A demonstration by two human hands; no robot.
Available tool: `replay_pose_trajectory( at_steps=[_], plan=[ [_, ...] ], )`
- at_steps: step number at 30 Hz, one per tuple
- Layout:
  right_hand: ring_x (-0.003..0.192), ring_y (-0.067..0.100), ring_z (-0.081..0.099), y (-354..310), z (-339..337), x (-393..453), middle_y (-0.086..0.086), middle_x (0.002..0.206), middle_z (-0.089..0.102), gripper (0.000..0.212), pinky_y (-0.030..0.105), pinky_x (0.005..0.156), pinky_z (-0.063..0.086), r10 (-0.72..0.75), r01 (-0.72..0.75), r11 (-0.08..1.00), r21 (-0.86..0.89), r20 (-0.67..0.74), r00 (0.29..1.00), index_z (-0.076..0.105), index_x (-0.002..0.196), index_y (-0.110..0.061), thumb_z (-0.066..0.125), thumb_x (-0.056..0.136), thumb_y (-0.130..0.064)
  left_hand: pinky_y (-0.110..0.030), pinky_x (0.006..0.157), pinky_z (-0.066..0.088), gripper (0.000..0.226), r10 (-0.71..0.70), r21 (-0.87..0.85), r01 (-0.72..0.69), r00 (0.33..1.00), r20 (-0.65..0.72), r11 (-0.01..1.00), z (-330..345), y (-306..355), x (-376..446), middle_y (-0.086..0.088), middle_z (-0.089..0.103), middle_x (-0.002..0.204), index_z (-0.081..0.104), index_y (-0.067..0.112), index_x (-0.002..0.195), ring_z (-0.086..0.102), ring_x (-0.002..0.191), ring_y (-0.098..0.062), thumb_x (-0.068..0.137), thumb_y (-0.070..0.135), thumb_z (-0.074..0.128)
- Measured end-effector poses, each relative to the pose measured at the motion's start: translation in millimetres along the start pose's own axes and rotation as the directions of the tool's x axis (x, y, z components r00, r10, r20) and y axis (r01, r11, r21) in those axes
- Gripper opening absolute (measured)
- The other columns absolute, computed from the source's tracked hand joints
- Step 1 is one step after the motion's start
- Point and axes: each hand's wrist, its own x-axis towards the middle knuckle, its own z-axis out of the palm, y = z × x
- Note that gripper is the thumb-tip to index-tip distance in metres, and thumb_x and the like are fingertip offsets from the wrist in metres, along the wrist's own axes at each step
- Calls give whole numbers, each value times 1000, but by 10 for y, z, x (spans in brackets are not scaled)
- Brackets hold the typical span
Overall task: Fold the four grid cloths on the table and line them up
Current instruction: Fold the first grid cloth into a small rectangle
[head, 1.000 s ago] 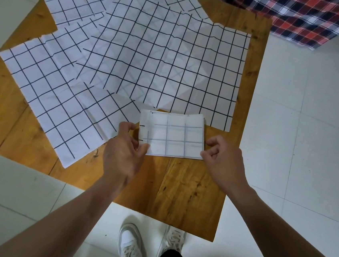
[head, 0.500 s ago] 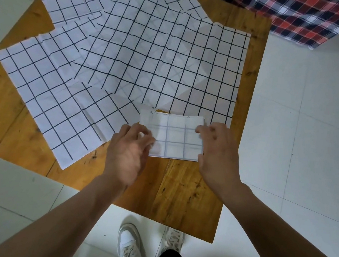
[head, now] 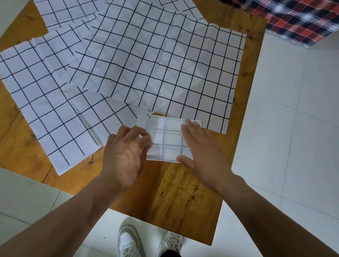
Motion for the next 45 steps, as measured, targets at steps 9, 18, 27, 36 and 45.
replay_pose_trajectory(
  at_steps=[9, 18, 27, 36, 45],
  plan=[
    [143, 12, -29, 200, 56, -47, -5, 157, -31, 87, 42, 121, -8, 49, -47, 997, -61, 41, 998, -21, 152, -22, 30, 95, -63, -41, 93, 40, 24, 80, 70, -80, 997, -8, 994, 23, 132, -5, 3, 56, 127, 62, 25, 114, 46, 120, -25, 91, 32, 59],
    [143, 22, -32, 286, 102, -42, -1, 156, -34, 87, 52, 118, -10, 28, -22, 987, -157, 34, 999, -22, 151, -22, 12, 90, -73, -52, 122, 4, 62, 196, 78, -201, 978, 70, 976, 366, 361, 37, -8, 13, 166, 10, 25, 157, 4, 153, -27, 103, 54, 24],
    [149, 29, -15, 445, 117, -138, 2, 162, -15, 63, 56, 119, 4, 6, -9, 970, -241, -10, 1000, -6, 155, -17, 17, 102, -43, -53, 121, 6, 59, 214, 136, -229, 970, 116, 964, 235, -222, -47, -1, -1, 168, 2, 36, 158, -6, 154, -25, 103, 49, 20],
    [145, 28, 28, 189, 94, -145, 10, 153, 38, 51, 44, 116, 27, 9, -32, 994, -108, -213, 977, 57, 134, -13, 71, 86, -13, -45, 99, 48, 62, 388, 30, -396, 910, 144, 918, 59, -225, 0, -6, 49, 146, 54, 24, 136, 46, 130, -30, 81, 13, 78],
    [146, 15, 25, 196, 43, -177, -3, 157, 29, 56, 29, 117, 11, 1, 8, 997, 74, -128, 992, 37, 148, -19, 59, 96, -24, -39, 113, 35, 55, 329, 143, -383, 896, 299, 913, -219, 11, 28, 1, 27, 157, 33, 30, 148, 32, 138, -25, 96, 39, 52]
  ],
)
